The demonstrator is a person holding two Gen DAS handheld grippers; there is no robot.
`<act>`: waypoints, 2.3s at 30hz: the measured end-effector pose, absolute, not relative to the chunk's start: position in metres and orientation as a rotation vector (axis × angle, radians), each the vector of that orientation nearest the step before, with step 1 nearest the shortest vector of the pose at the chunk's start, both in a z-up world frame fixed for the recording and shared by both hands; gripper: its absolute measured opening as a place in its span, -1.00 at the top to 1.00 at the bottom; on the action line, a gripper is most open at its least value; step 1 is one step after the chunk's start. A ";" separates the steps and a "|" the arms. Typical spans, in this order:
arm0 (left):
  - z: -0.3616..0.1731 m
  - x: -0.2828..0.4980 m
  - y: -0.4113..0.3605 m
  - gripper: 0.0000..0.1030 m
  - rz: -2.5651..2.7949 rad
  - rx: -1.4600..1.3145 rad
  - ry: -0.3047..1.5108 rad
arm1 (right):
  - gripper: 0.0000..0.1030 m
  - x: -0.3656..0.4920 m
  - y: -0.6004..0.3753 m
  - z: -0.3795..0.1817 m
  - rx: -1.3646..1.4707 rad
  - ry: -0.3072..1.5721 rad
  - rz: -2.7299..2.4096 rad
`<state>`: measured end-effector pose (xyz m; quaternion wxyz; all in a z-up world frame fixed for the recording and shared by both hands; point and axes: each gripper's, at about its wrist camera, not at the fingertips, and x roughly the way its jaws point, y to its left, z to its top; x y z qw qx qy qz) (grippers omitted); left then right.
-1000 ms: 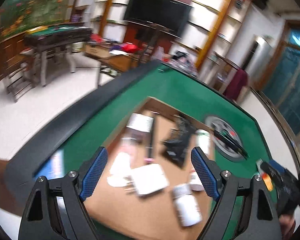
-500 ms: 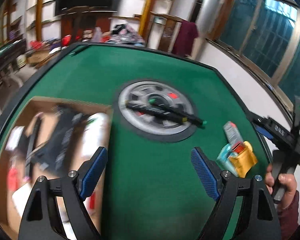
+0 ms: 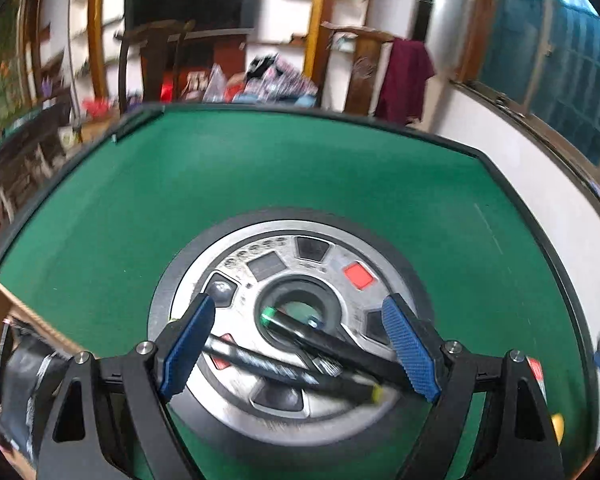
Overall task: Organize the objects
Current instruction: 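Move the left tool over the dial toward the black markers, then grasp a black marker from the dial with the left tool while the right tool grasps another marker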
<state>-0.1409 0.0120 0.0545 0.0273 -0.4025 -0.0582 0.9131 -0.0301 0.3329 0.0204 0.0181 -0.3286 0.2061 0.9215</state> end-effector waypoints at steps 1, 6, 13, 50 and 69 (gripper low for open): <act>0.051 -0.146 0.007 -0.64 2.812 -1.264 -0.187 | -0.97 -0.031 0.334 0.020 -1.023 0.643 2.854; 0.023 -0.177 -0.004 -0.64 2.671 -1.438 -0.199 | -0.97 -0.034 0.333 0.014 -1.073 0.669 2.847; 0.013 -0.162 0.006 -0.66 2.516 -1.456 -0.171 | -0.97 -0.036 0.322 0.010 -1.100 0.579 2.866; 0.015 -0.034 0.014 0.73 2.350 -1.398 0.099 | -0.97 -0.040 0.294 0.011 -1.202 0.512 2.942; 0.054 0.040 -0.084 0.72 2.383 -1.194 -0.310 | 0.14 -0.151 0.102 -0.033 -1.880 -0.429 2.890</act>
